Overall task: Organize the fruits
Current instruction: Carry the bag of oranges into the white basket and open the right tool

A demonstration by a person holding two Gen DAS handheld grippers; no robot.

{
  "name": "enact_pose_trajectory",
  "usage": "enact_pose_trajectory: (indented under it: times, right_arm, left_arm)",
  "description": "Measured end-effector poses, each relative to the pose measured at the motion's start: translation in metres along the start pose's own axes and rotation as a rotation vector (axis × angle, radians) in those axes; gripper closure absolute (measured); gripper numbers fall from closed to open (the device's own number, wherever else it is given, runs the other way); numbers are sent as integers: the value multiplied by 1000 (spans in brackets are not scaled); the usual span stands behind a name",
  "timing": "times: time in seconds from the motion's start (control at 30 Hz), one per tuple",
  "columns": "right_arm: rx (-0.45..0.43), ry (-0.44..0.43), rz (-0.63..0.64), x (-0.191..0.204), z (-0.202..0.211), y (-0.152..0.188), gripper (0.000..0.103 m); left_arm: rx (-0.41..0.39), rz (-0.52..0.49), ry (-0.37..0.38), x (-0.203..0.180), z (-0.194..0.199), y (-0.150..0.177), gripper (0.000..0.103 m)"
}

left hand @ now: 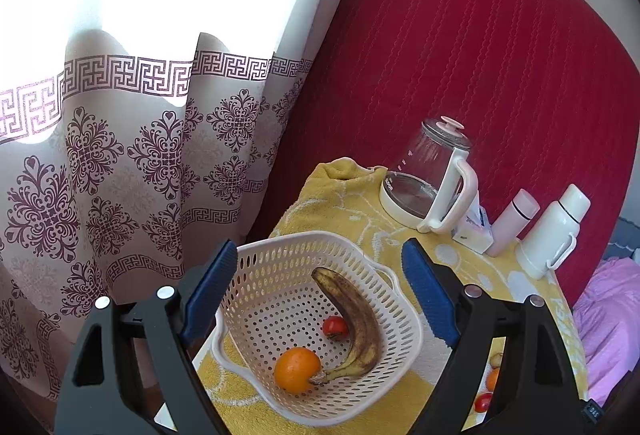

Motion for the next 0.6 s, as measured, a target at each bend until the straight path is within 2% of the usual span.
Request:
enact_pose_trajectory:
  times: [0.1, 0.23, 0.4, 0.6]
  right_arm:
    - [3, -35, -3, 13, 4, -2, 46]
    - [-5, -79, 54, 48, 12, -10, 46]
    - [6, -149, 158, 112, 9, -12, 46]
    - [68, -219, 294, 200, -17, 2, 46]
  left_arm:
    - [-5, -1, 9, -2, 4, -1, 18]
    - [-12, -3, 17, -2, 8, -4, 18]
    - [-25, 19, 20, 6, 13, -11, 18]
    - [-43, 70, 13, 26, 20, -24, 16]
Point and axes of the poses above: each gripper's, at about its wrist camera, not at the fingertips, and z roughly against the way its jaws point, x to its left, y to its underside, the point moved 6 cm from there along -z, roughly the way its jaws point, and after that the axes turned 5 degrees about z, right-handed, at the moved point
